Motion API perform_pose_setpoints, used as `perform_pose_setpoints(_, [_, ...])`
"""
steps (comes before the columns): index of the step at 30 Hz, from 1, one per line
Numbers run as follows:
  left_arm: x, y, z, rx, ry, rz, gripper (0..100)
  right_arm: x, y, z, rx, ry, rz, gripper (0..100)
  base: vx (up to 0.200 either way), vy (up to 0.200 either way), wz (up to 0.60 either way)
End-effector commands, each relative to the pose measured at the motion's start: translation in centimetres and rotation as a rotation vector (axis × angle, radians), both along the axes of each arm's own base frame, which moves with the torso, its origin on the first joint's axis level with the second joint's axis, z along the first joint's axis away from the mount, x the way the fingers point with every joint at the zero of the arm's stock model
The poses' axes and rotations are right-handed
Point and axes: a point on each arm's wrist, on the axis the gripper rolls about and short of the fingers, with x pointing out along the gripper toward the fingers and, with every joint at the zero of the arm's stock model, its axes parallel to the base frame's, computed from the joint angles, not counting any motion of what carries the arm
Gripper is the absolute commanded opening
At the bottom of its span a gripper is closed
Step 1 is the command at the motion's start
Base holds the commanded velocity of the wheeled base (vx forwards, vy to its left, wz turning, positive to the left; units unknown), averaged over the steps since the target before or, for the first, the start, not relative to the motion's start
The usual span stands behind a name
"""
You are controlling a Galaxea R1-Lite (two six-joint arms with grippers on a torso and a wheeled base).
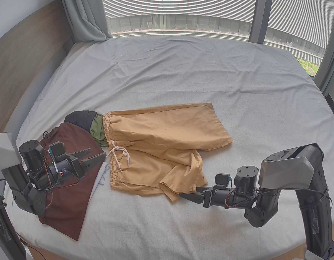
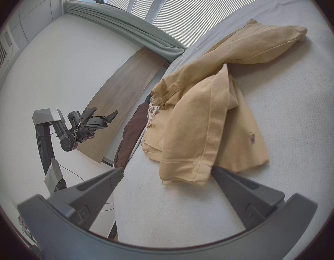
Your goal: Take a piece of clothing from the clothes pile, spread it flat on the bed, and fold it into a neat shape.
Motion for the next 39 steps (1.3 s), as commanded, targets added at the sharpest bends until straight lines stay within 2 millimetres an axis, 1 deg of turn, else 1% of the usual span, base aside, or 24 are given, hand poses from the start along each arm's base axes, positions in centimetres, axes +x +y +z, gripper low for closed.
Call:
perform_pose_setpoints(1, [0.0,0.0,0.0,0.0,-0.001,0.0,100,0.0,0.0,0.2,0.001,-0.004,-0.001,100,0.0,0.0,0.0])
perform_pose_setpoints(2, [0.0,0.0,0.0,0.0,-0.001,0.0,100,0.1,0.0,0.2,0.003,-0.004,-0.002,100,0.0,0.0,0.0])
perform_pose_setpoints(3, [0.0,0.0,0.0,0.0,-0.001,0.0,100,0.1,0.0,0.2,0.002,-0.005,-0.003,0,0.0,0.0,0.0])
perform_pose_setpoints(12, [0.1,0.0,-0.1,0.0,0.004,0.0,100,0.2,-0.4,-0.2,-0.004,-0.002,-0.014,0,0.0,0.0,0.0])
perform_pose_setpoints(14, [0.1,0.0,-0.3,0.0,0.008,0.0,100,0.3,-0.7,-0.1,-0.007,-0.003,-0.032,0,0.0,0.0,0.0])
perform_pose_setpoints(16, [0.2,0.0,-0.4,0.001,0.012,0.0,100,0.7,-1.7,0.1,-0.013,-0.006,-0.074,0,0.0,0.0,0.0])
perform_pose_setpoints(17, [0.2,0.0,-0.4,0.001,0.012,0.0,100,0.7,-1.7,0.2,-0.014,-0.008,-0.078,0,0.0,0.0,0.0])
perform_pose_setpoints(20, [0.2,0.0,-0.4,0.001,0.009,0.0,100,1.4,-3.5,0.8,-0.022,-0.025,-0.148,0,0.0,0.0,0.0])
perform_pose_setpoints(22, [0.2,0.0,-0.4,0.001,0.009,0.0,100,1.7,-4.3,0.9,-0.023,-0.029,-0.172,0,0.0,0.0,0.0])
perform_pose_setpoints(24, [0.2,0.0,-0.4,0.001,0.009,-0.001,100,2.2,-5.7,1.0,-0.023,-0.031,-0.213,0,0.0,0.0,0.0])
perform_pose_setpoints(25, [0.2,0.0,-0.4,0.001,0.009,-0.001,100,2.3,-5.8,1.0,-0.024,-0.031,-0.216,0,0.0,0.0,0.0])
perform_pose_setpoints(27, [0.2,0.0,-0.4,0.001,0.009,-0.001,100,3.0,-7.5,1.1,-0.022,-0.041,-0.266,0,0.0,0.0,0.0])
perform_pose_setpoints(30, [0.2,0.0,-0.4,0.001,0.009,-0.003,100,3.7,-9.0,1.3,-0.018,-0.054,-0.308,0,0.0,0.0,0.0])
perform_pose_setpoints(31, [0.2,0.0,-0.4,0.001,0.009,-0.003,100,3.8,-9.1,1.3,-0.017,-0.056,-0.313,0,0.0,0.0,0.0])
perform_pose_setpoints(33, [0.2,-0.1,-0.5,0.001,0.012,-0.006,100,4.6,-10.5,1.6,-0.011,-0.077,-0.354,0,0.0,0.0,0.0])
perform_pose_setpoints(39, [0.2,-0.2,-0.5,0.001,0.012,-0.007,100,6.3,-13.0,2.4,0.005,-0.134,-0.427,0,0.0,0.0,0.0])
